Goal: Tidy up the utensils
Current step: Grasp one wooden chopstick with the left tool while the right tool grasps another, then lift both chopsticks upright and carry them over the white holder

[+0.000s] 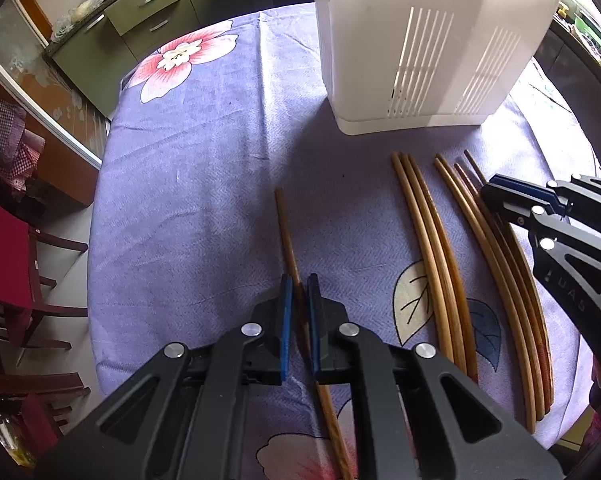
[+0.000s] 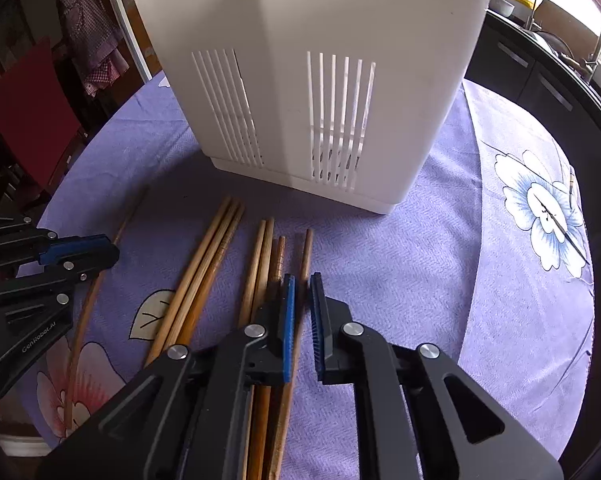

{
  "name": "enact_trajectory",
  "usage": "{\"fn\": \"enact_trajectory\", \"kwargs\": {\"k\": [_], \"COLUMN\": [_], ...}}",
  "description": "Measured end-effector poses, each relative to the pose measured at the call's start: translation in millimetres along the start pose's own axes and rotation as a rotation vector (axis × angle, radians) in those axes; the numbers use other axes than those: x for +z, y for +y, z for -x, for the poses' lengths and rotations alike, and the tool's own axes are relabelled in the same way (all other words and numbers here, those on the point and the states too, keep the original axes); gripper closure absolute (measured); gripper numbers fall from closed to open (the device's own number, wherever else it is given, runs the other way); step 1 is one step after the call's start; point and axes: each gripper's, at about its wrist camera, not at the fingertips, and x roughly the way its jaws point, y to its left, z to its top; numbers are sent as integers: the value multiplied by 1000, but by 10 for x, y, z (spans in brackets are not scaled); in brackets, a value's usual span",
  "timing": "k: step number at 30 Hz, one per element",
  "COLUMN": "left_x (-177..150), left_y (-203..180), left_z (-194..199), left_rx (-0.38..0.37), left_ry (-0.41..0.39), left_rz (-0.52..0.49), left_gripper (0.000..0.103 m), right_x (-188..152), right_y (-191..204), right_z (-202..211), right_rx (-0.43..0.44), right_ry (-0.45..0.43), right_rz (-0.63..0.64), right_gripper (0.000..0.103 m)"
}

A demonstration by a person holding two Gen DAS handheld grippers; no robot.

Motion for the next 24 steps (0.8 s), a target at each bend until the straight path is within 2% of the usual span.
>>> {"fn": "enact_trajectory", "kwargs": {"k": [7,12,17,24], "left_x": [85,86,90,48], "left_y": [2,34,44,58], "left_z": [-45,-34,153,696], "left_rx": [5,-21,-19,-50], "left_ry": [10,4,-62,-202], "left_rz": [6,35,41,40], "left_gripper": [95,97,98,98], "right_x": [27,-53,-61,-37], "right_y": [28,-125,-200,-296], "right_z": [-4,85,220,463], "right_rx": [-4,24,37,60], "right_ry": [-6,-15,-46,-100], "right_rz": [1,-31,-45,-71], "right_gripper": [96,97,97,97]}}
